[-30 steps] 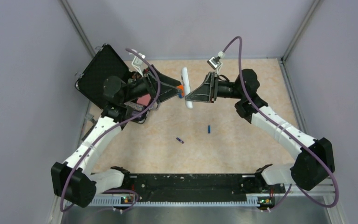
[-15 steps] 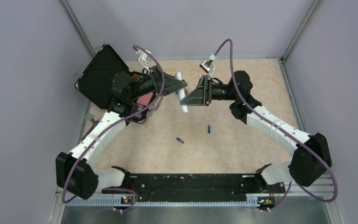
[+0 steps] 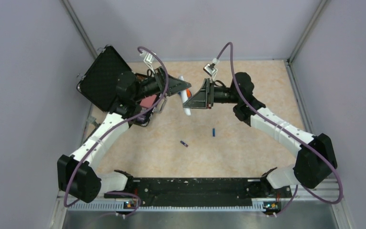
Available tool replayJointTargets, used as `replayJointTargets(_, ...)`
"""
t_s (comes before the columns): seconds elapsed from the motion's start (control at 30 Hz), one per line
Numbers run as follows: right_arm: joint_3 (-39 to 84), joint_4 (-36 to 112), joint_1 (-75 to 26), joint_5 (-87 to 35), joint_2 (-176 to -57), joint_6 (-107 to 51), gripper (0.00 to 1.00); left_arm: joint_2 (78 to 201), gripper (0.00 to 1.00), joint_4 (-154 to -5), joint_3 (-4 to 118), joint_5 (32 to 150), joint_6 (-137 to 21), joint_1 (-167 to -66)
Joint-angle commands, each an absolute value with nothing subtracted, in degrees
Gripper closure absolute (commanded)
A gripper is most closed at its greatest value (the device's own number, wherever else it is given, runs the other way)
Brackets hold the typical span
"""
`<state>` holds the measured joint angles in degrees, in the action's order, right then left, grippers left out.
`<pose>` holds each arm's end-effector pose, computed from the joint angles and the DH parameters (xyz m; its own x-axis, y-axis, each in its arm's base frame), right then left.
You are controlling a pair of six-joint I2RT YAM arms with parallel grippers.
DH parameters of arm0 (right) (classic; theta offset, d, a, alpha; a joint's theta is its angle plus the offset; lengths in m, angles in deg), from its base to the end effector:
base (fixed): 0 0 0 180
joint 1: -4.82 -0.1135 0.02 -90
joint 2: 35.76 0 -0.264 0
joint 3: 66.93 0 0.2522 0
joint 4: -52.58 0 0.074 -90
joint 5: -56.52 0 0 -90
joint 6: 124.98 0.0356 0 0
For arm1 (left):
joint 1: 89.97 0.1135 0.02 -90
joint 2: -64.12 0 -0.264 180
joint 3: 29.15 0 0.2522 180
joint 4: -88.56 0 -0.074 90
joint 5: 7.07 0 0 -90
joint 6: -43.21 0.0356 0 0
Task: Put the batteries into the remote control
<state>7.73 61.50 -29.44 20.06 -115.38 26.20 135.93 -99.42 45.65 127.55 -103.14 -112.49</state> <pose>0.2472 0.2030 0.3579 -0.8466 0.0533 -0.5296 -0.5309 -0.0150 0.8473 0.2555 -0.1330 0.3964 -0.6598 -0.3679 -0.6553 0.6504 0.1573 -0.7432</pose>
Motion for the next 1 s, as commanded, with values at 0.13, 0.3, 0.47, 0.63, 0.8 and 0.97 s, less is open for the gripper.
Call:
replayJointTargets(0.13,12.26,52.22,-29.94,11.97,-115.88,19.21,0.49,137.6,1.0,-92.03,50.81,124.29,-97.03,-112.81)
replayJointTargets(0.3,8.31,56.15,-30.04,3.86,-108.55,12.51,0.01,135.77,1.0,-78.58,54.57,110.99,-95.43,-112.76)
replayJointTargets(0.47,10.54,48.89,-31.44,-5.25,-105.2,2.1,0.01,134.97,1.0,-67.04,58.15,103.03,-103.36,-113.02)
replayJointTargets(0.63,12.79,44.21,-36.22,-14.36,-105.37,-7.39,0.02,134.12,1.0,-65.13,57.58,98.41,-107.39,-113.34)
replayJointTargets(0.8,15.35,39.7,-40.5,-24.44,-108.52,-12.94,0.04,134.98,1.0,-64.1,57.34,97.52,-109.42,-113.33)
replayJointTargets(0.97,15.99,39.24,-41.7,-26.56,-111.77,-14.33,0.11,134.58,1.0,-63.84,56.35,96.24,-110.46,-113.35)
